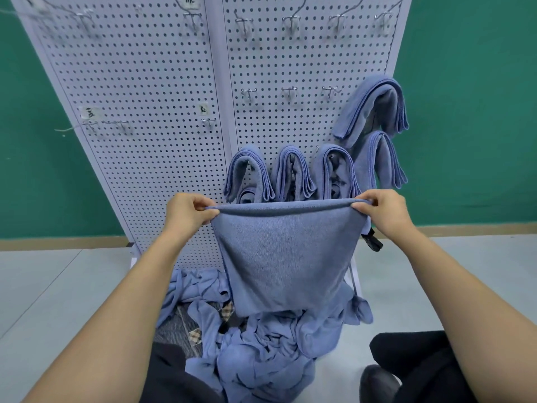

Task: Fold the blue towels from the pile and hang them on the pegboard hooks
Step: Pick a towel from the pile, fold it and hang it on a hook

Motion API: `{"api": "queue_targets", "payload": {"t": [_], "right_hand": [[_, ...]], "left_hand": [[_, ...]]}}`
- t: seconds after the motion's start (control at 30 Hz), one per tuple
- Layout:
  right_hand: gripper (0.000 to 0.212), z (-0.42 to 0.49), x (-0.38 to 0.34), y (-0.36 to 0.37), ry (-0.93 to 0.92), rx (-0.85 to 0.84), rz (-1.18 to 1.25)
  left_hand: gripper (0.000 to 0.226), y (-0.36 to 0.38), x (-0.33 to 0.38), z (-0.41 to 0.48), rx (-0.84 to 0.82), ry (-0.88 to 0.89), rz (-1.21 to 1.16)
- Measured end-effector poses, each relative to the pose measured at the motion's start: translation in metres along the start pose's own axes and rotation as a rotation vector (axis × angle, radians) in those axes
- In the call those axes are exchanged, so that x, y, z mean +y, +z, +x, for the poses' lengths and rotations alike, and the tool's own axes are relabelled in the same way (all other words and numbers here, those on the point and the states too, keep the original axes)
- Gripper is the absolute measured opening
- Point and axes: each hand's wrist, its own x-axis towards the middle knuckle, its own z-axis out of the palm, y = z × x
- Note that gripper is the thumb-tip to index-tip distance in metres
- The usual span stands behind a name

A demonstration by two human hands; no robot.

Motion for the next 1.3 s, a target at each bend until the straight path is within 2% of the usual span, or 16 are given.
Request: {"api": "queue_targets", "payload": {"t": [0.1,0.23,0.4,0.47,0.53,0.63,0.73,0.87,0.97,1.1,1.2,1.3], "right_hand": [[0.01,0.002,0.002,-0.002,0.002,0.023,0.015],[0.021,0.002,0.005,-0.006,0.098,-0.056,0.44],[0.027,0.002,-0.005,-0.012,0.247,-0.289,0.914],[0.037,0.002,-0.009,-0.008,0.335,-0.357,0.939],[0.031,0.0,-0.017,-0.002,0.413,-0.365,0.899],[0.015,-0.002,-0.034,0.009,0.42,-0.327,0.899],[0.002,-0.011,-0.062,0.019,0.319,-0.363,0.904],[0.006,-0.028,-0.091,0.034,0.167,-0.347,0.79],[0.011,-0.038,-0.101,0.04,0.074,-0.32,0.738],[0.016,-0.042,-0.104,0.036,0.083,-0.346,0.792],[0.023,-0.044,-0.101,0.031,0.068,-0.418,0.888],[0.022,-0.044,-0.096,0.026,0.067,-0.461,0.92]], "left_hand": [[0.016,-0.001,0.0,-0.001,-0.001,0.025,0.019],[0.018,-0.007,-0.002,0.003,-0.071,-0.073,-0.1],[0.016,-0.014,0.005,0.006,-0.17,-0.363,-0.75],[0.024,-0.01,0.005,0.007,-0.16,-0.497,-0.85],[0.023,-0.004,0.007,0.007,-0.138,-0.566,-0.874],[0.007,0.008,0.024,0.0,-0.087,-0.504,-0.902],[0.003,0.026,0.05,-0.015,-0.16,-0.386,-0.86],[0.008,0.052,0.069,-0.035,-0.252,-0.237,-0.653],[0.018,0.065,0.074,-0.041,-0.281,-0.17,-0.592],[0.012,0.065,0.08,-0.043,-0.241,-0.117,-0.635],[0.019,0.061,0.081,-0.045,-0.261,-0.053,-0.626],[0.008,0.063,0.079,-0.044,-0.242,-0.026,-0.573]]}}
